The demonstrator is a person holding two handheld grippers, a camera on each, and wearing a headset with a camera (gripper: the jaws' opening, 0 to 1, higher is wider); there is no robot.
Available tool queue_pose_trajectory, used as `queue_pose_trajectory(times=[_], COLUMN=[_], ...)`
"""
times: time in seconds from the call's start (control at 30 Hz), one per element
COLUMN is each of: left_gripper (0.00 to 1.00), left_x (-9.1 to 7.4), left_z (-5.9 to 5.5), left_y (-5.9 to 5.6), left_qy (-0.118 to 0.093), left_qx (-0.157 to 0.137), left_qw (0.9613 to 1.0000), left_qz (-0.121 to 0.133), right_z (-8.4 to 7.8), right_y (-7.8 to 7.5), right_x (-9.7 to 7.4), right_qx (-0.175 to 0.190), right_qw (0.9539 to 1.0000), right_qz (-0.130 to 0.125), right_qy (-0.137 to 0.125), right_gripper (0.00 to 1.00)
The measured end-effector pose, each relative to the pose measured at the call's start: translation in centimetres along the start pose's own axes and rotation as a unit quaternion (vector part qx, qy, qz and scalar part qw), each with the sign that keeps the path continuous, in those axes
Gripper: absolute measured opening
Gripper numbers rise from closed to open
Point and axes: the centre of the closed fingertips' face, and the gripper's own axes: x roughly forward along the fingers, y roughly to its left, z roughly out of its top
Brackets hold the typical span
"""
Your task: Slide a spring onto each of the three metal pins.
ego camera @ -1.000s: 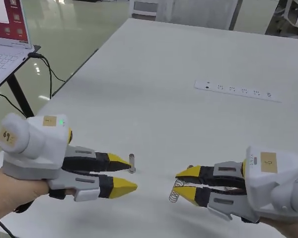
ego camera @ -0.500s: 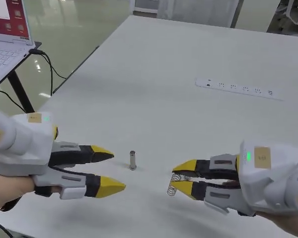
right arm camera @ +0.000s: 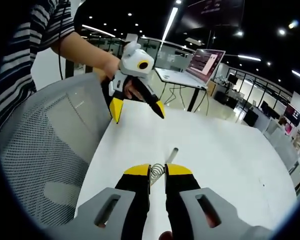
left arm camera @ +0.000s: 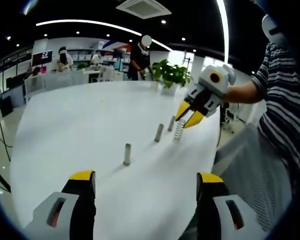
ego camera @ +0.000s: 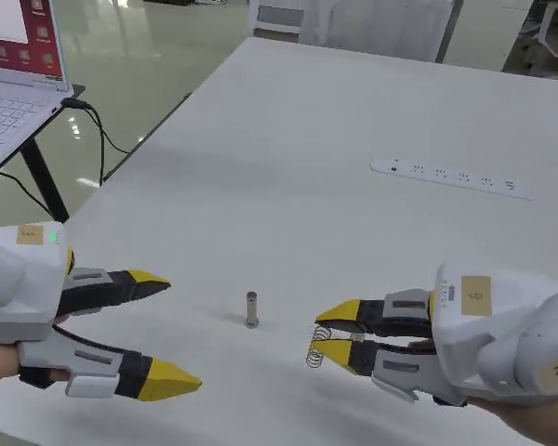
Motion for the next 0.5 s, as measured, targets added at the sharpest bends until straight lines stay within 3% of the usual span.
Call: queue_pose_trajectory(times=[0.27, 0.5], left_gripper=[0.97, 0.98], left_x=[-0.8, -0.8], left_z=[0.2, 0.1], left_y=[1.0, 1.3], left_qy=[-0.015, -0.014], left_qx=[-0.013, -0.014], left_qw=[0.9996, 0.9996], left_qz=[0.018, 0.022], right_z=[0.6, 2.3], right_y=[-1.6, -2.6], right_x=[1.0, 2.3], right_qx=[0.0, -0.006], right_qw=[0.9998, 0.9997], right_qz=[-0.017, -0.025], right_qy=[0.005, -0.004], right_gripper=[0.08, 0.08])
